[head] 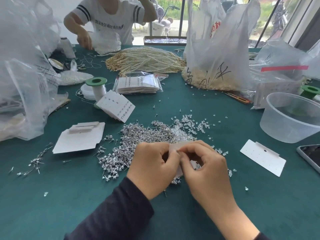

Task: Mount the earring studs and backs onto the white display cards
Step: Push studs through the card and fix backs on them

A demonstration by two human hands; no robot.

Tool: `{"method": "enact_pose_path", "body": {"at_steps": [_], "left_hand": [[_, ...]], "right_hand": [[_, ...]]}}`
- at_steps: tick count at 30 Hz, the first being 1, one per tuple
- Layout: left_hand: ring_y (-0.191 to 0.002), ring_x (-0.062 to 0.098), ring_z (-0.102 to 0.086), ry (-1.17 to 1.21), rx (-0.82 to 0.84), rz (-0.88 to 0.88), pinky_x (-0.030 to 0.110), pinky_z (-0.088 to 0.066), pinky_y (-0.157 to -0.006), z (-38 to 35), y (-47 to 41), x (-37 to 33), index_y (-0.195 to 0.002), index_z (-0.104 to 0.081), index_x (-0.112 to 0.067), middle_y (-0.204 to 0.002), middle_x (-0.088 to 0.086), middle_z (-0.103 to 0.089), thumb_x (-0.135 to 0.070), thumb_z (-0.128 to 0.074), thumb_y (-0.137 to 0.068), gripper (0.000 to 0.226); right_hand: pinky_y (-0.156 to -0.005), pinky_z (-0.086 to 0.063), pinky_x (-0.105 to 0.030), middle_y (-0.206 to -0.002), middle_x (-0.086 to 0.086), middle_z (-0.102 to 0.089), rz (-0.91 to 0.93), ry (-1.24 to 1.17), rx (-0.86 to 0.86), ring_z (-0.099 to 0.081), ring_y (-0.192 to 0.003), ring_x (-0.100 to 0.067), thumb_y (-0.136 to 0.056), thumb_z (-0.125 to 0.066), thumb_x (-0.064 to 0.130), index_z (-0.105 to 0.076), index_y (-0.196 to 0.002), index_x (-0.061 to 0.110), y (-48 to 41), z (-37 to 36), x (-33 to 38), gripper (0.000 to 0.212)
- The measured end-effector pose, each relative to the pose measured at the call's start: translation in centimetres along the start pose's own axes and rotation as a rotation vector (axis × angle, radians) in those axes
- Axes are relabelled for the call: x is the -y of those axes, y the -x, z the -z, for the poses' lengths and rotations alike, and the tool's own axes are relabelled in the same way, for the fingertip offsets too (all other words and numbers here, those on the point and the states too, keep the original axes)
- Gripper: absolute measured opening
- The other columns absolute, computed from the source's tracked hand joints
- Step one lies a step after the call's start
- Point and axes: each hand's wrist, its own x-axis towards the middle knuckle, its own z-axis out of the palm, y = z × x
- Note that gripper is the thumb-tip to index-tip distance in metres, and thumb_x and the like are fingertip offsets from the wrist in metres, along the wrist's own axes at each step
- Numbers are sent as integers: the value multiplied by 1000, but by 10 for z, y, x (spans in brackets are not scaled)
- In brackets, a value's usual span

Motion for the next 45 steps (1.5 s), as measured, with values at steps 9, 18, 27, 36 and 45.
{"method": "enact_pose_path", "body": {"at_steps": [9, 18, 27, 36, 45], "left_hand": [[-90, 24, -59, -613, -23, 195, 32, -42, -84, 75, -36, 72, -101, -70, -13, -96, 11, -66, -20, -61, -84, 20], [-107, 26, -53, -749, 119, 339, 35, -40, -91, 76, -38, 100, -95, -72, -25, -109, 7, -61, -26, -64, -81, 16], [-73, 18, -60, -466, -92, 177, 22, -41, -74, 70, -35, 85, -81, -71, -12, -82, 6, -71, -14, -66, -79, 6], [-61, 19, -56, 245, -107, -121, 35, -48, -59, 23, -11, 2, -73, -67, -15, -69, -1, -66, -21, -70, -72, 7], [-60, 6, -52, 193, -184, -80, 30, -47, -57, 13, -5, 0, -72, -66, -13, -68, -8, -63, -13, -68, -72, 2]], "right_hand": [[-65, -42, -8, -81, 11, -61, -23, -191, -98, -58, -73, -3, -78, -64, 9, -64, -76, 22, -6, 8, 4, 13], [-80, -52, -37, -96, -15, -67, -596, -1079, 165, -61, -90, -27, -73, -61, 14, -67, -94, 3, -28, 11, 2, 23], [-78, -56, -39, -105, -14, -70, -866, -1396, 288, -67, -96, -29, -78, -51, 14, -74, -91, 7, -15, 5, 4, 27], [-80, -54, -36, -96, -16, -66, -872, -1395, 343, -66, -83, -23, -66, -66, 12, -52, -117, -1, -10, -2, 10, 55], [-77, -55, -36, -108, -22, -58, -880, -1339, 351, -58, -92, -28, -71, -64, 11, -49, -121, -10, -9, -5, 15, 56]]}}
